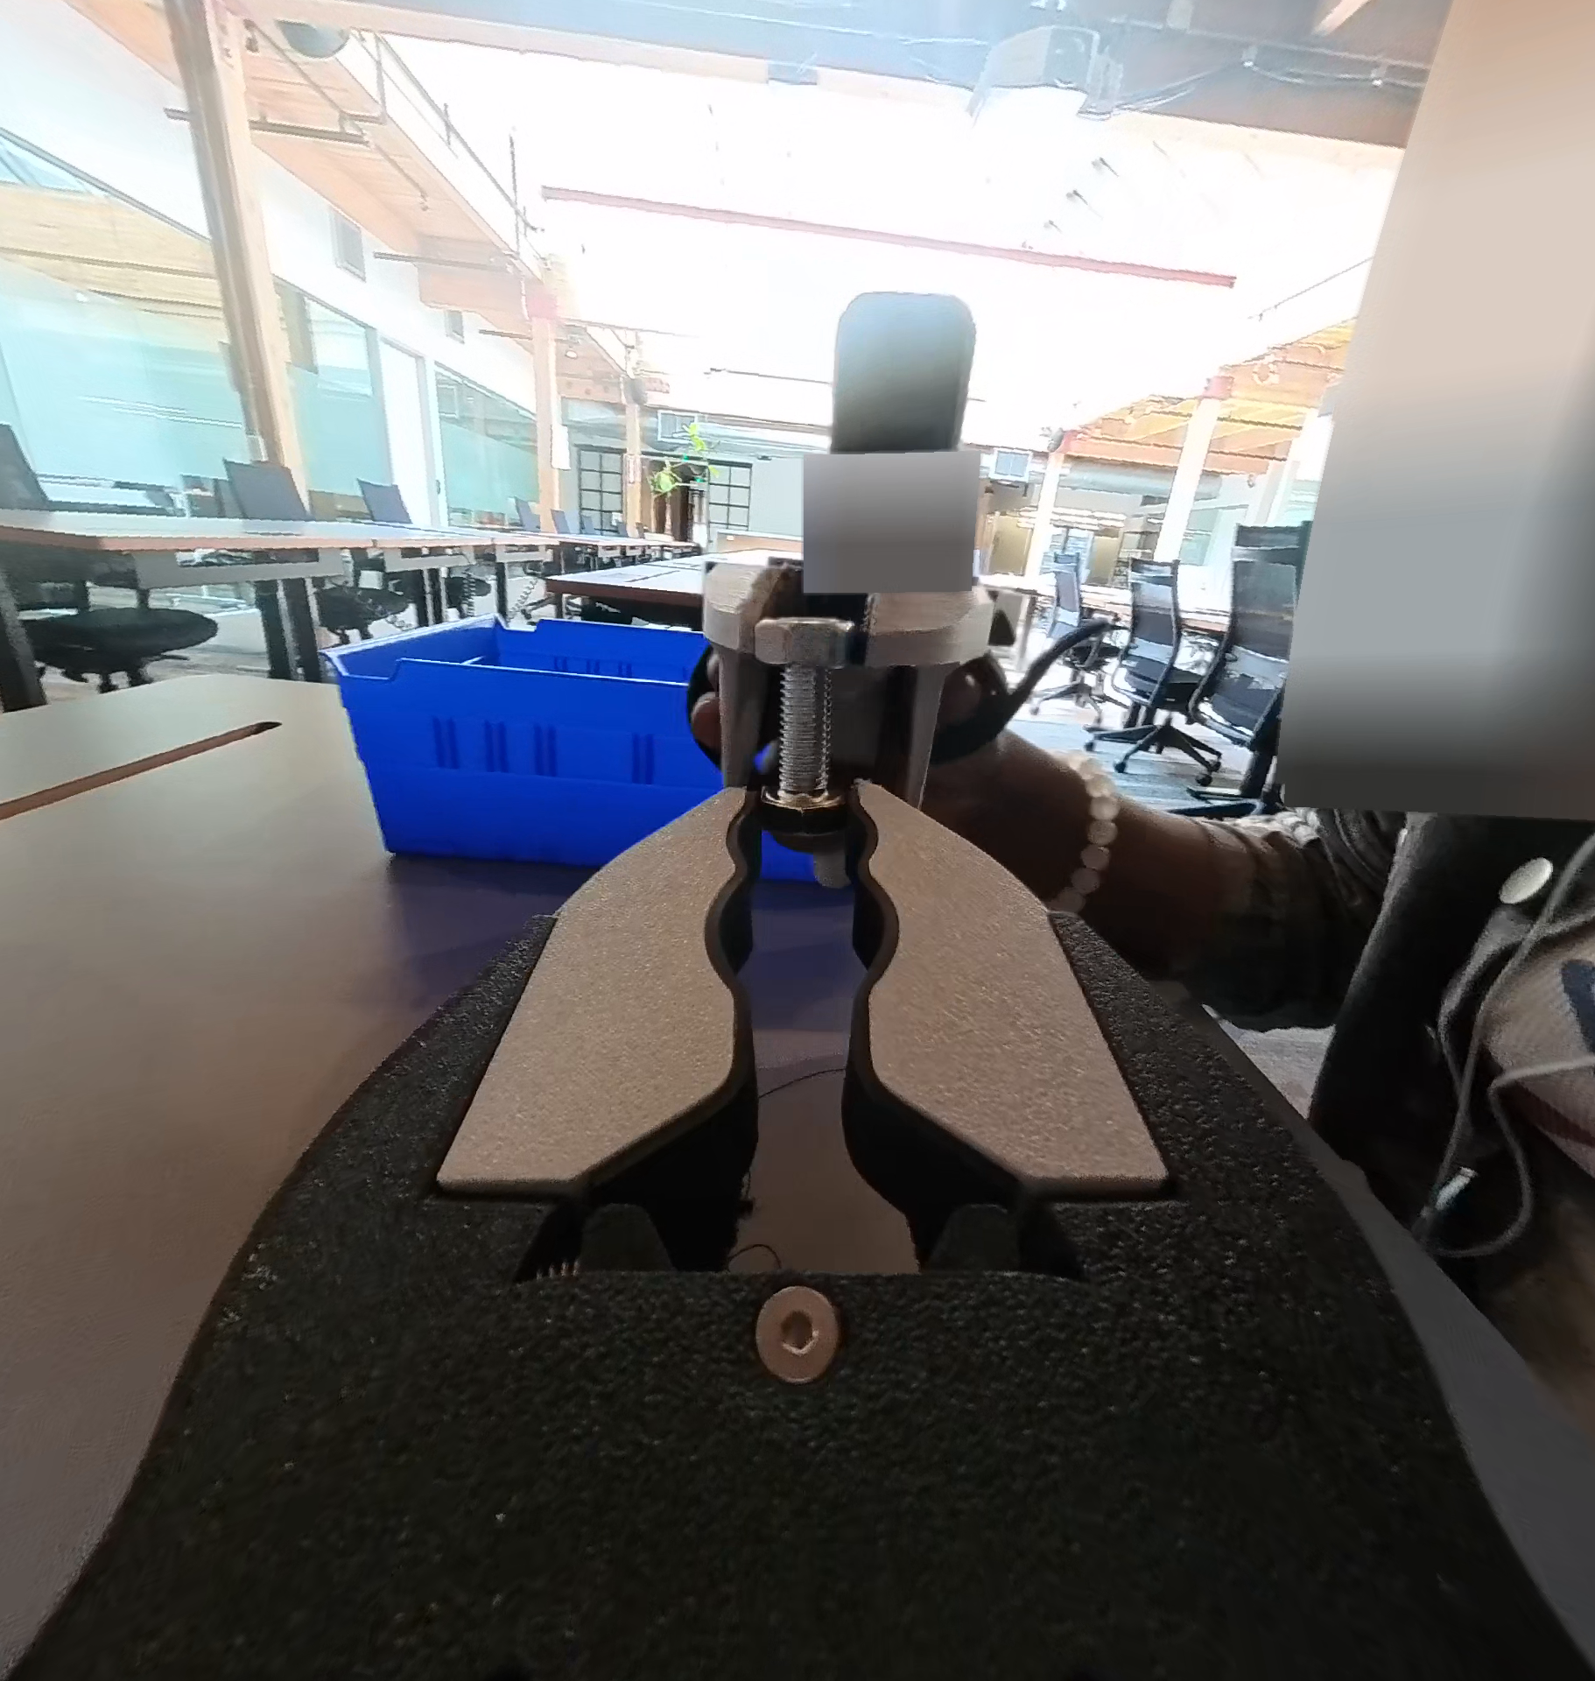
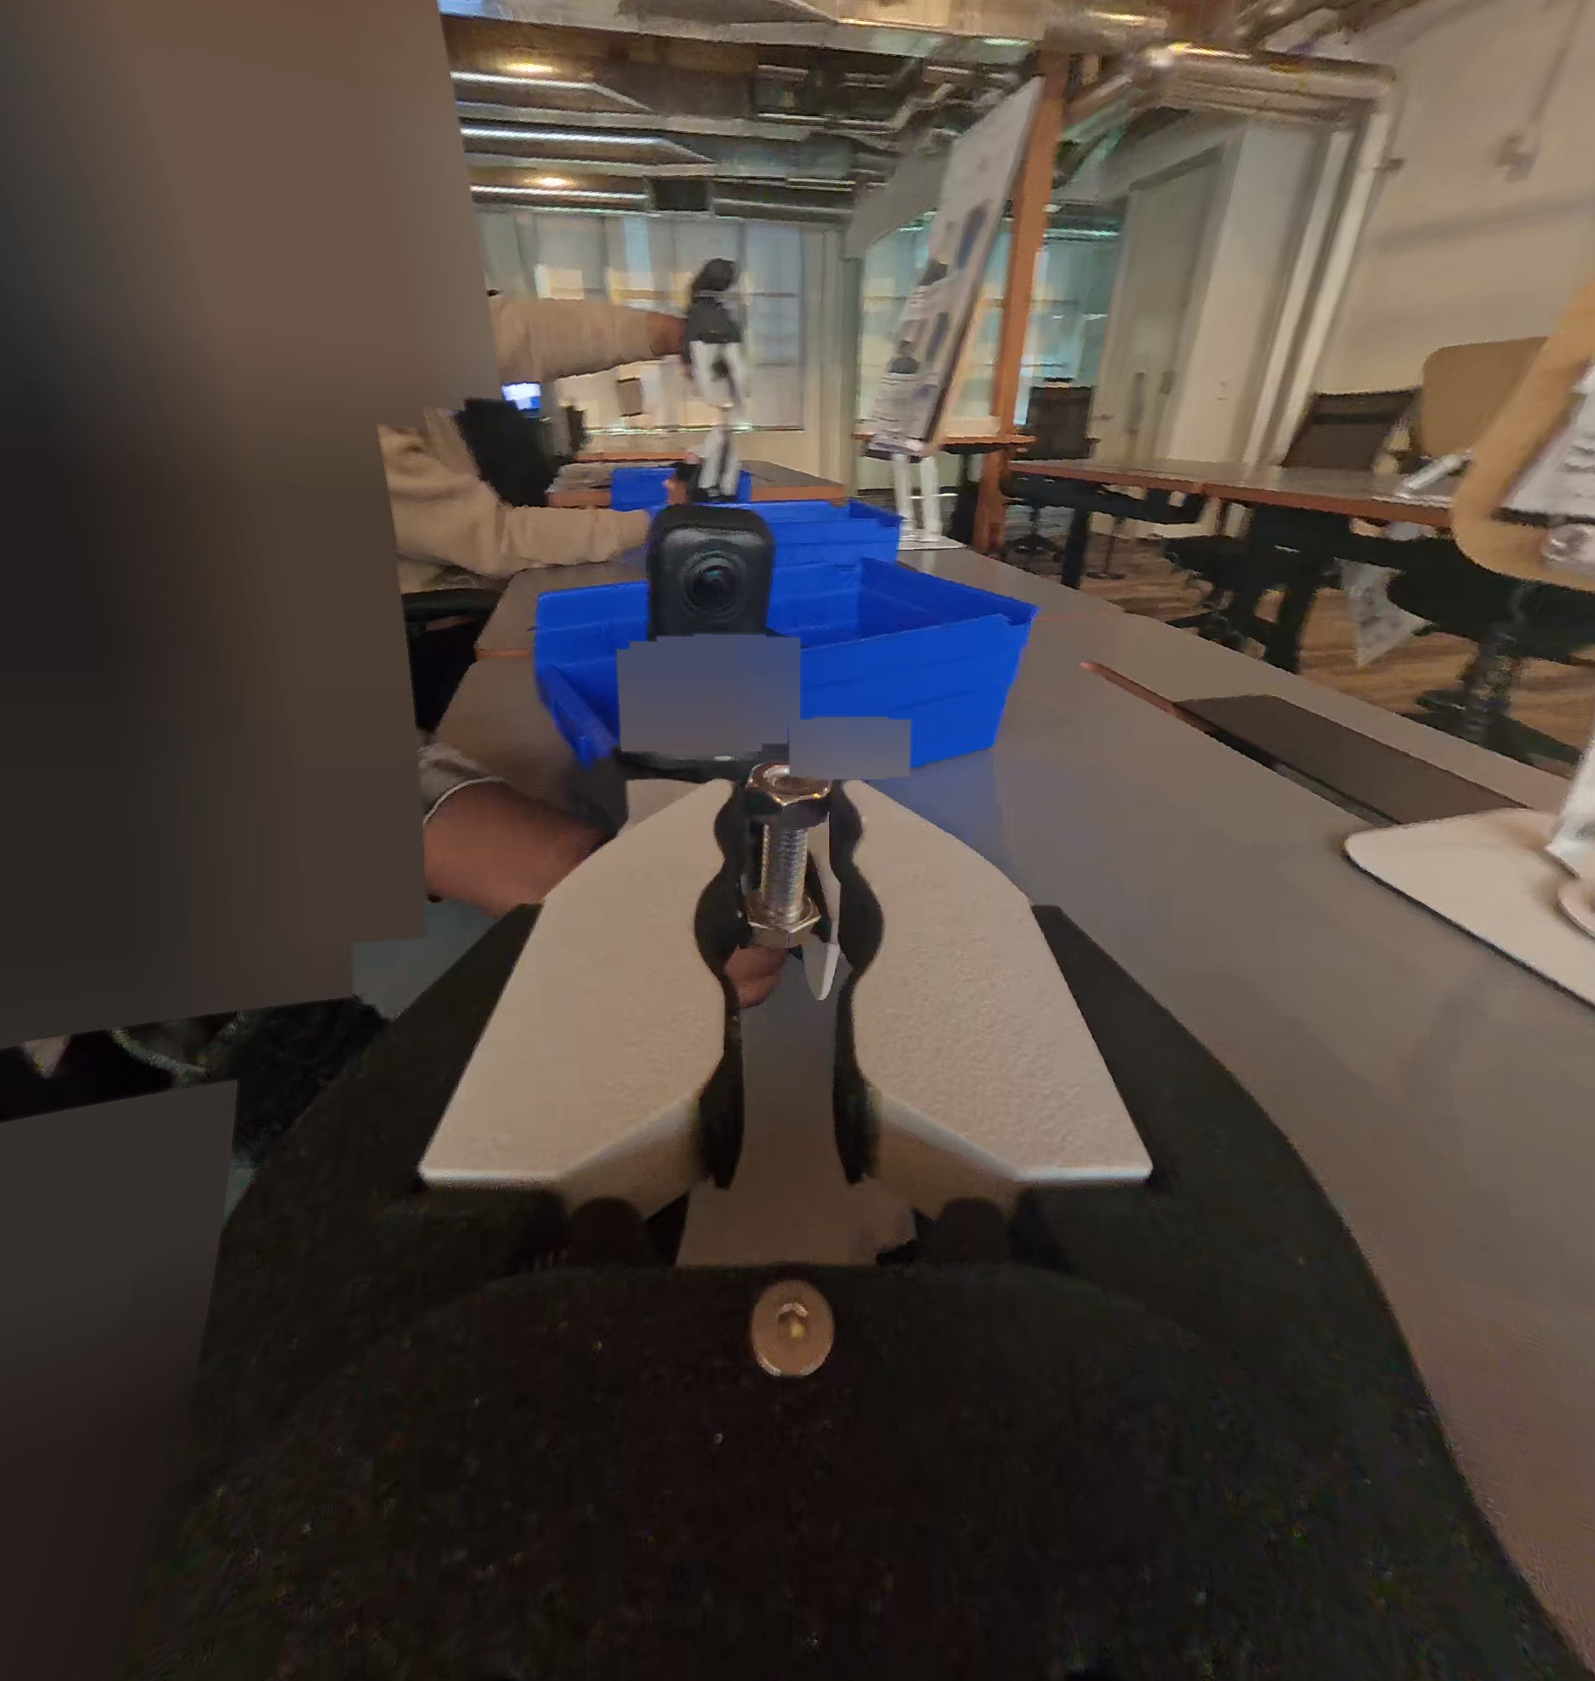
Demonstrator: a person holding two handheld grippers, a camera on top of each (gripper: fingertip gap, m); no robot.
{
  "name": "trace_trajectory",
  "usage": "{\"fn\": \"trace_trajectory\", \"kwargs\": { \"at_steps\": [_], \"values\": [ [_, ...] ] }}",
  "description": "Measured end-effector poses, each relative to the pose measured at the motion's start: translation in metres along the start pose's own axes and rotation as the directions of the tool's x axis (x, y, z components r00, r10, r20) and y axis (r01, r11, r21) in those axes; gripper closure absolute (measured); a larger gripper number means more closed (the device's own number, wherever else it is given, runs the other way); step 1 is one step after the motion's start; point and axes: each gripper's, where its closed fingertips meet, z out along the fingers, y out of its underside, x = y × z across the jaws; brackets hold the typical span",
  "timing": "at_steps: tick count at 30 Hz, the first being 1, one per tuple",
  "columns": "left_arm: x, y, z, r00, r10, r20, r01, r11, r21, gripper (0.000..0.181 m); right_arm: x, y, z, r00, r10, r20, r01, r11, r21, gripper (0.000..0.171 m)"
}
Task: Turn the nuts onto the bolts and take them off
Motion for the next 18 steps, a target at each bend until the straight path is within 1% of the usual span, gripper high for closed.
{"fn": "trace_trajectory", "kwargs": {
  "at_steps": [3,5,8,10,12,14,15,16,18],
  "values": [
    [-0.005,-0.001,-0.001,0.999,-0.004,0.038,0.004,1.000,0.008,0.164,0.006,-0.001,0.002,0.989,0.081,-0.122,-0.078,0.997,0.030,0.155],
    [-0.009,0.000,-0.001,0.998,-0.002,0.069,0.002,1.000,0.004,0.164,0.011,0.000,0.001,0.965,0.129,-0.230,-0.119,0.991,0.057,0.155],
    [-0.018,0.002,0.000,0.988,0.022,0.151,-0.019,1.000,-0.018,0.164,0.019,0.004,-0.003,0.878,0.195,-0.436,-0.165,0.981,0.105,0.155],
    [-0.023,0.005,0.002,0.974,0.065,0.217,-0.055,0.997,-0.050,0.164,0.021,0.006,-0.007,0.811,0.167,-0.561,-0.136,0.986,0.097,0.155],
    [-0.023,0.006,0.002,0.966,0.091,0.240,-0.078,0.995,-0.064,0.164,0.020,0.006,-0.006,0.771,0.094,-0.630,-0.075,0.996,0.056,0.155],
    [-0.021,0.003,0.000,0.977,0.055,0.205,-0.050,0.998,-0.029,0.164,0.016,0.003,-0.003,0.784,0.035,-0.620,-0.035,0.999,0.011,0.153],
    [-0.017,0.001,-0.001,0.986,0.038,0.163,-0.037,0.999,-0.012,0.164,0.013,-0.002,-0.001,0.816,0.013,-0.578,-0.014,1.000,0.003,0.139],
    [-0.015,0.000,-0.002,0.990,0.031,0.139,-0.031,1.000,-0.001,0.164,0.008,-0.010,0.002,0.861,-0.002,-0.509,0.011,1.000,0.014,0.131],
    [-0.004,-0.001,-0.001,0.999,0.019,0.048,-0.019,1.000,0.008,0.164,-0.004,-0.025,0.003,0.948,-0.031,-0.316,0.053,0.997,0.061,0.128]
  ]
}}
